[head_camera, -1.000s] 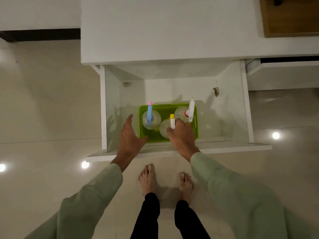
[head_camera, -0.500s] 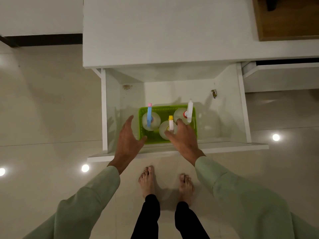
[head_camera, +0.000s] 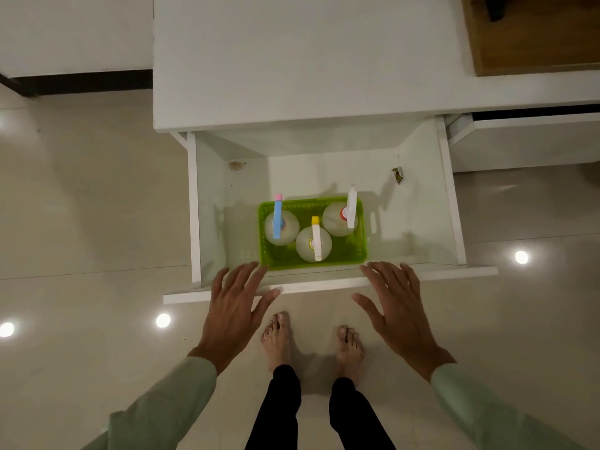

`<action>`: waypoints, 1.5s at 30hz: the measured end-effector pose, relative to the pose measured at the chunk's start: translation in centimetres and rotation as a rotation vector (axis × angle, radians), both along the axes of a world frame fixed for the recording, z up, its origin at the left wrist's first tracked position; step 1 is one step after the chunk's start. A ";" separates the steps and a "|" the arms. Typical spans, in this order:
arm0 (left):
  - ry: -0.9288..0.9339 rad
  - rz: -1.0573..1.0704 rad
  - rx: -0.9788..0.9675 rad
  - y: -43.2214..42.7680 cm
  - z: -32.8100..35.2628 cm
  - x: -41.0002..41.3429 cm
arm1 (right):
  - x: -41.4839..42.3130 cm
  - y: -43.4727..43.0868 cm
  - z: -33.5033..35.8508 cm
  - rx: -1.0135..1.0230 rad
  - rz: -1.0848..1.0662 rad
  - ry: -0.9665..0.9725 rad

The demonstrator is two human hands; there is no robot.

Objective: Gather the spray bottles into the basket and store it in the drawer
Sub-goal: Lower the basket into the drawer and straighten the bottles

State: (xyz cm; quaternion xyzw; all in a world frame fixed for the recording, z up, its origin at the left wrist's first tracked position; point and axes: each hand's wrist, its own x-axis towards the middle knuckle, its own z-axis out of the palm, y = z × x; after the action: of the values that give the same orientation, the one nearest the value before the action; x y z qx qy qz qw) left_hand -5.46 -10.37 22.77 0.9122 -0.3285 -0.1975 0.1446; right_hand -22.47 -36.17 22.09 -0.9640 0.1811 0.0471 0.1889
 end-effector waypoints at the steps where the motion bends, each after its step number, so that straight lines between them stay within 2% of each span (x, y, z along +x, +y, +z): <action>1: -0.012 -0.026 0.002 0.1 -0.1 0.1 | 0.1 -0.7 -0.2 -0.027 0.023 0.011; 9: -0.073 -0.192 0.019 0.6 -0.9 1.3 | 1.1 -1.9 -1.0 -0.154 0.089 0.040; 17: -0.106 -0.116 -0.014 -1.5 -0.8 4.1 | 4.6 -3.6 -1.1 -0.226 0.108 0.039; 29: -0.345 -0.029 -0.093 -6.0 -0.1 9.7 | 12.0 -5.7 -0.8 -0.259 0.017 -0.200; 34: -0.354 -0.052 -0.059 -8.1 0.5 13.1 | 16.0 -6.9 0.1 -0.312 0.028 -0.102; 45: -0.336 -0.077 -0.021 -13.4 1.3 20.7 | 24.6 -11.8 1.0 -0.422 0.067 -0.054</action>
State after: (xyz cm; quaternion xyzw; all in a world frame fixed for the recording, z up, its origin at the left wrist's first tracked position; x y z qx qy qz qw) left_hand 15.22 -23.72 24.07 0.9175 -0.3849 -0.0440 0.0896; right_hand 2.09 -48.01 23.08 -0.9885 0.1498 -0.0116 -0.0140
